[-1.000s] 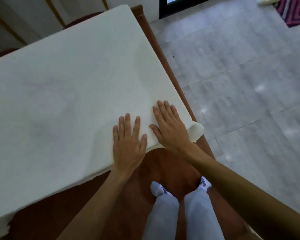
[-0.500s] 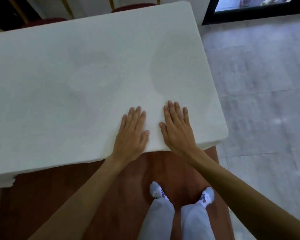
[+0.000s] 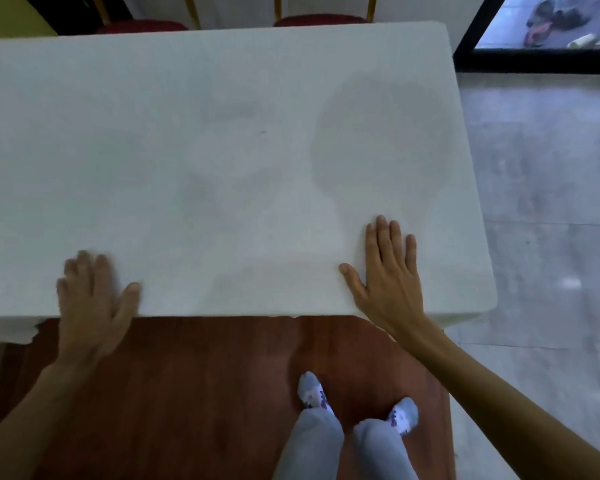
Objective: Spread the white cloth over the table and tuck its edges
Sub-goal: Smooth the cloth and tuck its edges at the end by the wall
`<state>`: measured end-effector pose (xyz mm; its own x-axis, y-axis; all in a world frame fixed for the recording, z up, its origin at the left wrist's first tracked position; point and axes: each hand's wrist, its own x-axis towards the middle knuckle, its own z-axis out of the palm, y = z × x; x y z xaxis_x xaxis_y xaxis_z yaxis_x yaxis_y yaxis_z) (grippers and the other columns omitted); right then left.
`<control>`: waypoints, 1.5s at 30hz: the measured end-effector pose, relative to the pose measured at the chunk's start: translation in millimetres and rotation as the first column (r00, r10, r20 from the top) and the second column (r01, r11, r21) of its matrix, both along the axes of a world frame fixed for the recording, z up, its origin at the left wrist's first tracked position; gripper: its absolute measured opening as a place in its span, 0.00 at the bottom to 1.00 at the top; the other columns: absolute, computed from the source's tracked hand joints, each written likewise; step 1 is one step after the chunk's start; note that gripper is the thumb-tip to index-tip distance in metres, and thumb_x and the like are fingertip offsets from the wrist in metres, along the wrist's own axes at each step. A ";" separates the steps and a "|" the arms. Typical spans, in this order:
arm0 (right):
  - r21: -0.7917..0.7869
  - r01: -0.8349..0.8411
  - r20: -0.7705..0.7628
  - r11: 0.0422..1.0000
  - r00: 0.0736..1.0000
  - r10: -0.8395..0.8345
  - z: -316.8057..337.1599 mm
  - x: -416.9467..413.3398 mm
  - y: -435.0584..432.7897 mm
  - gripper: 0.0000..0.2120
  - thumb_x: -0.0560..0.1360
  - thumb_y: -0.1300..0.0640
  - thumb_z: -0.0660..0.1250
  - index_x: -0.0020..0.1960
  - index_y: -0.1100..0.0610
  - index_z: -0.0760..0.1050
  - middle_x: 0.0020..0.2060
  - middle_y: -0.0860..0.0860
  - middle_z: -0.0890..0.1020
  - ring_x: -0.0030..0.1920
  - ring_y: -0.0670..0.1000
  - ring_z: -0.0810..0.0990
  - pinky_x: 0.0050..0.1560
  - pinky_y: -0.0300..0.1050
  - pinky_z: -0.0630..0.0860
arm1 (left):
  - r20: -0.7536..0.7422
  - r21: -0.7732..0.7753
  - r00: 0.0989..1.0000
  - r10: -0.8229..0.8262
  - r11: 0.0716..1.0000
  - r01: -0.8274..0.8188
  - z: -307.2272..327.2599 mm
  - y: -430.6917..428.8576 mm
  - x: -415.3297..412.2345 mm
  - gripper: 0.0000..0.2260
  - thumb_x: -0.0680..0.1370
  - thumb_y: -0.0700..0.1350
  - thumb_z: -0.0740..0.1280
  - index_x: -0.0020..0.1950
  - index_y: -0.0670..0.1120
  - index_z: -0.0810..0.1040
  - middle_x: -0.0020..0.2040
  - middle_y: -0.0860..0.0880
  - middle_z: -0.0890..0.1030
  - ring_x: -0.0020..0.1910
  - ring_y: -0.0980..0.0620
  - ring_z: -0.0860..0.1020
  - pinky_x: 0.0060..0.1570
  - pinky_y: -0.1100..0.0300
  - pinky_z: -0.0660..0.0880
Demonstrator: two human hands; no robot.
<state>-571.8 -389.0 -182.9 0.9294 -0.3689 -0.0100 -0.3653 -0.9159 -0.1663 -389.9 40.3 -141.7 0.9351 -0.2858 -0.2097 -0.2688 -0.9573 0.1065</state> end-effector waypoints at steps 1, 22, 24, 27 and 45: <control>0.015 0.009 -0.007 1.000 1.000 -0.009 0.4 4.7 0.9 0.38 0.84 0.36 0.46 0.83 0.63 0.50 0.83 0.59 0.51 0.83 0.59 0.47 0.82 0.62 0.46 | 0.005 -0.043 1.000 -0.024 0.999 0.024 0.1 -15.0 3.5 0.36 0.81 0.65 0.49 0.78 0.38 0.59 0.79 0.33 0.57 0.78 0.33 0.56 0.77 0.36 0.51; 0.084 -0.155 0.008 0.984 0.988 0.155 3.0 163.7 5.5 0.37 0.85 0.40 0.47 0.82 0.67 0.49 0.82 0.64 0.48 0.83 0.63 0.44 0.81 0.64 0.45 | 0.047 0.051 0.963 -0.264 0.964 0.262 -9.8 -93.8 158.0 0.31 0.83 0.63 0.50 0.82 0.49 0.57 0.82 0.40 0.53 0.82 0.42 0.51 0.78 0.43 0.53; 0.082 -0.200 0.017 0.976 0.980 0.200 4.1 179.6 5.3 0.37 0.84 0.40 0.48 0.82 0.67 0.50 0.82 0.65 0.50 0.83 0.64 0.45 0.81 0.64 0.45 | 0.034 0.095 0.998 -0.057 0.994 0.054 -1.5 -38.2 183.9 0.34 0.82 0.67 0.47 0.82 0.47 0.56 0.82 0.38 0.53 0.81 0.38 0.52 0.77 0.37 0.54; 0.076 -0.253 0.017 0.964 0.967 0.253 5.8 212.1 9.3 0.37 0.84 0.40 0.48 0.81 0.68 0.52 0.82 0.65 0.51 0.82 0.64 0.46 0.81 0.64 0.45 | 0.041 0.087 0.994 0.100 0.991 -0.104 8.3 -21.0 215.4 0.39 0.82 0.67 0.46 0.80 0.38 0.59 0.79 0.33 0.56 0.78 0.31 0.56 0.74 0.32 0.57; 0.042 -0.083 -0.040 0.996 0.996 0.085 7.0 384.2 77.7 0.38 0.84 0.38 0.43 0.82 0.64 0.45 0.82 0.66 0.46 0.82 0.67 0.43 0.80 0.68 0.44 | 0.116 -0.014 0.895 -0.430 0.901 0.434 -22.1 -47.5 366.7 0.28 0.84 0.60 0.52 0.82 0.52 0.57 0.83 0.43 0.53 0.82 0.44 0.50 0.79 0.47 0.49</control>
